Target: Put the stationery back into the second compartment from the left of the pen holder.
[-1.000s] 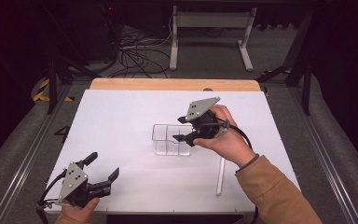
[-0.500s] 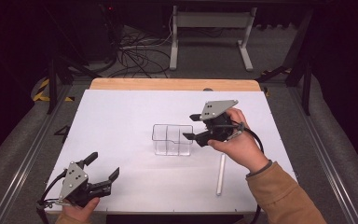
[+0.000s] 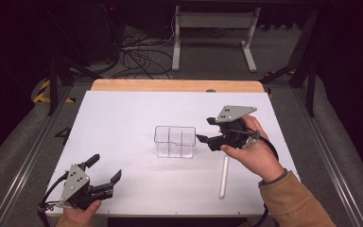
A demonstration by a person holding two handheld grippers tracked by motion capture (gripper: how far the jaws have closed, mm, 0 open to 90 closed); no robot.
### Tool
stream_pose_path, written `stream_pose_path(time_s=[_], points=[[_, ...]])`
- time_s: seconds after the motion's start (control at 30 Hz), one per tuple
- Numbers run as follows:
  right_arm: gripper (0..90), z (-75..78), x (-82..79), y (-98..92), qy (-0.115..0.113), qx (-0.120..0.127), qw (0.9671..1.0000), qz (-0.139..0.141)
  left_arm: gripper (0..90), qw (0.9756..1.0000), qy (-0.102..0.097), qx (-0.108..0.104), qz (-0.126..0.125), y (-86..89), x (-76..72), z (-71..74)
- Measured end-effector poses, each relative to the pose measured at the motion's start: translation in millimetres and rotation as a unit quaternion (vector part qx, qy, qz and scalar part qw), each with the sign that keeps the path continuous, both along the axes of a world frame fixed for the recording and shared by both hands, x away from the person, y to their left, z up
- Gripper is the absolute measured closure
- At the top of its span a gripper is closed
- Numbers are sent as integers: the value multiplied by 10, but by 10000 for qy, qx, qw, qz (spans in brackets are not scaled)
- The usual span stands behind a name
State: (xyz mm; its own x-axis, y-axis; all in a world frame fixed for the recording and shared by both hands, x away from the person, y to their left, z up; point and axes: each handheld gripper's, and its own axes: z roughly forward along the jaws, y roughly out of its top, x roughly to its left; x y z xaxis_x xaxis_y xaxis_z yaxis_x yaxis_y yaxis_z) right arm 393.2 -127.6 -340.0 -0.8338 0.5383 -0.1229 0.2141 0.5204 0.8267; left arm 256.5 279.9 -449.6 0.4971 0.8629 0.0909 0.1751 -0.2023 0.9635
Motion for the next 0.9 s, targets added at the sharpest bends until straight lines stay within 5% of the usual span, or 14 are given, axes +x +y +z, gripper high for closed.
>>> stream_pose_path(time_s=[0.07,0.23,0.33,0.43,0.7,0.77,0.83,0.9], points=[[372,-37,-42,-57,216,92,9989,-402,131,10000,-6,5,-4,1,3,-1],[393,-78,-80,-124,354,50,9949,-945,131,10000,3,2,-29,-2,13,-5],[395,-111,-98,-196,599,123,9882,-1403,131,10000,-13,2,-41,0,21,-1],[394,-133,-107,-227,746,176,9848,-1560,131,10000,-7,-3,-53,-4,33,1],[414,-276,-123,-338,1449,162,9648,-2187,131,10000,-20,-26,-58,-14,42,4],[415,-293,-120,-345,1500,145,9628,-2242,131,10000,-16,-18,-63,-16,39,4],[421,-335,-121,-364,1757,118,9540,-2426,131,10000,-4,-7,-55,-17,35,3],[421,-351,-119,-369,1809,111,9520,-2466,131,10000,-2,-9,-48,-15,33,2]])
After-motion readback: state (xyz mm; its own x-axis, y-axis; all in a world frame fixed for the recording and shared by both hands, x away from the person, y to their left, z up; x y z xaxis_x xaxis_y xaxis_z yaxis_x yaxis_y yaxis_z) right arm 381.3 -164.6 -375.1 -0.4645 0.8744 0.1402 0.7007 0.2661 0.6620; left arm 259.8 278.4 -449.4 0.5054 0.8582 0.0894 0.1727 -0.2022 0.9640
